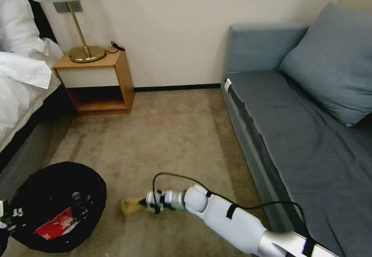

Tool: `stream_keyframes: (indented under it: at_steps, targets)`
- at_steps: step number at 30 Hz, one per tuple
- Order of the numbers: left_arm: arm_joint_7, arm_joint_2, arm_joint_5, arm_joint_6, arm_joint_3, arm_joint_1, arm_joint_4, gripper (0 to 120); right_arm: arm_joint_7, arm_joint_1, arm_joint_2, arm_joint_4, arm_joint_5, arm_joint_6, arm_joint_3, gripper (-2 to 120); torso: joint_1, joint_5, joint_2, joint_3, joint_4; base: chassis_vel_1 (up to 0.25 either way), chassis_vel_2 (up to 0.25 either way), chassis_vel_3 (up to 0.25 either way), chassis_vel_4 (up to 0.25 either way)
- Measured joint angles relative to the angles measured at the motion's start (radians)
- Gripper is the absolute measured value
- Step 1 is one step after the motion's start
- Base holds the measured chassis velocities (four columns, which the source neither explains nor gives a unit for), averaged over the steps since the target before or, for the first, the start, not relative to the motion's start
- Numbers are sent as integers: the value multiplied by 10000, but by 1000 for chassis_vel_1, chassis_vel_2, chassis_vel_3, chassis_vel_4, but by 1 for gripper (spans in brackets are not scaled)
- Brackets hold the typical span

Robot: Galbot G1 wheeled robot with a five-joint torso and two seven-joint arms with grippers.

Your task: Pick up the trash bin, then pick up the garbage on the floor and place it into the trash bin.

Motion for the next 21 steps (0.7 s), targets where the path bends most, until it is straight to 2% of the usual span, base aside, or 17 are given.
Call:
stream_keyframes:
  at_steps: [3,4,7,8,13,21]
  targets:
    - [-135,16,-6,-88,123,2,93,3,751,-319,-170,1287,1647,-446,595,0,1,-1,0,0,0,0,0,0,0]
    - [-135,16,-6,-88,123,2,93,3,751,-319,-170,1287,1647,-446,595,0,1,-1,0,0,0,0,0,0,0]
    - [-151,21,-4,-100,192,0,121,3,1288,-460,-190,2208,2771,-820,770,0,0,0,1,-1,1,0,0,0,0]
    - [-228,21,-2,-117,255,-7,122,3,1634,-510,-216,2850,3504,-1021,717,0,1,-1,0,-1,1,0,0,0,0]
    - [-285,-6,10,-148,378,36,117,3,2216,-503,67,3973,4667,-1074,0,0,0,-1,0,0,1,0,0,0,0]
    - [-288,-69,50,-134,507,41,-95,3,2928,116,964,3981,5107,-757,-1656,0,0,-1,0,0,3,0,0,0,0]
